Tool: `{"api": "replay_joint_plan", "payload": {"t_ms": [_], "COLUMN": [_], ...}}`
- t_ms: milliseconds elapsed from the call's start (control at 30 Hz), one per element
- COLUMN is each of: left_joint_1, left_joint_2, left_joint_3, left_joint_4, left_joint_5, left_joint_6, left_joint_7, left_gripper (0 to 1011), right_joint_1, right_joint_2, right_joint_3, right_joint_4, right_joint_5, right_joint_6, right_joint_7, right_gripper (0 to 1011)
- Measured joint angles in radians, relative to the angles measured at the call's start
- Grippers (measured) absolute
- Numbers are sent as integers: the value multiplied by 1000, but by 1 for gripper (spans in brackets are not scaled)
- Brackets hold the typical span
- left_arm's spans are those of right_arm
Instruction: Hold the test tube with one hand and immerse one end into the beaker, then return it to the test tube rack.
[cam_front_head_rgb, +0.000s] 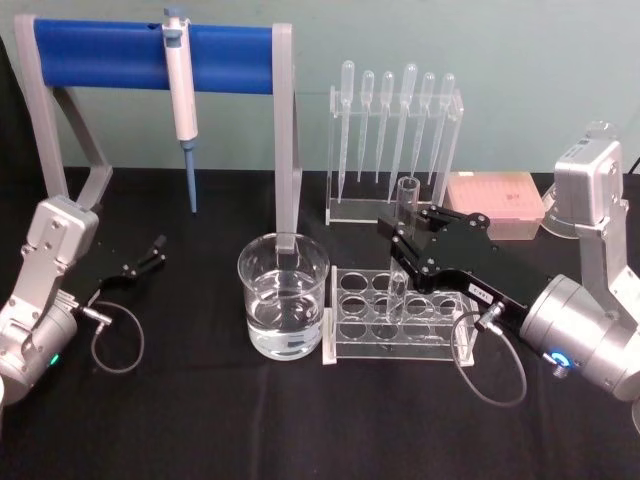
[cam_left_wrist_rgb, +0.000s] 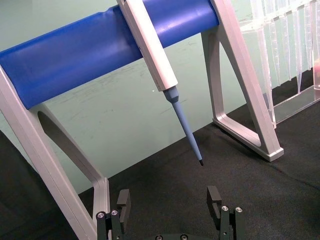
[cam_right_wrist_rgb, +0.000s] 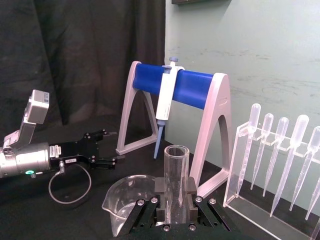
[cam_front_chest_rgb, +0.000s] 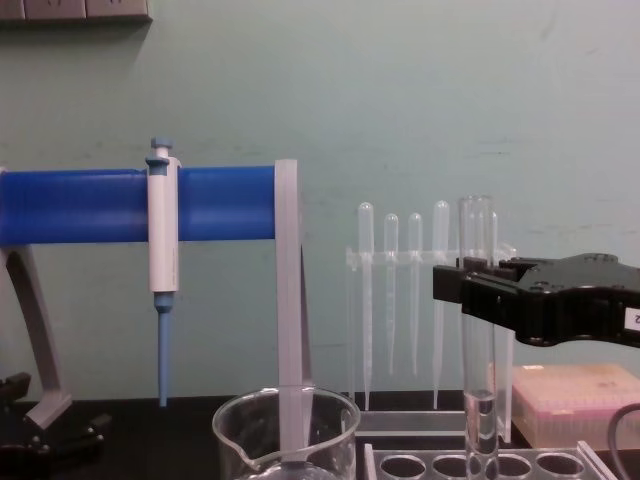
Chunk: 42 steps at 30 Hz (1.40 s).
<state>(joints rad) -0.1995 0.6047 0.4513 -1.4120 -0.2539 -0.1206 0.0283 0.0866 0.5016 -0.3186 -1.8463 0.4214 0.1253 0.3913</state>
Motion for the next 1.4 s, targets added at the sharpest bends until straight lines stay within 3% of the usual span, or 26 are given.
{"api": "replay_joint_plan", "payload": {"t_ms": [1400], "left_joint_1": [0], "left_joint_2": [0], "left_joint_3": [0], "left_joint_4": [0], "left_joint_5": [0], "left_joint_6": [0], "left_joint_7": [0], "left_gripper": [1000], "right_joint_1": [-2], "right_joint_2": [-3], "right_joint_3": [2], "right_joint_4": [0], "right_joint_5": [0], "right_joint_6": [1], "right_joint_7": [-1], "right_gripper": [242]}}
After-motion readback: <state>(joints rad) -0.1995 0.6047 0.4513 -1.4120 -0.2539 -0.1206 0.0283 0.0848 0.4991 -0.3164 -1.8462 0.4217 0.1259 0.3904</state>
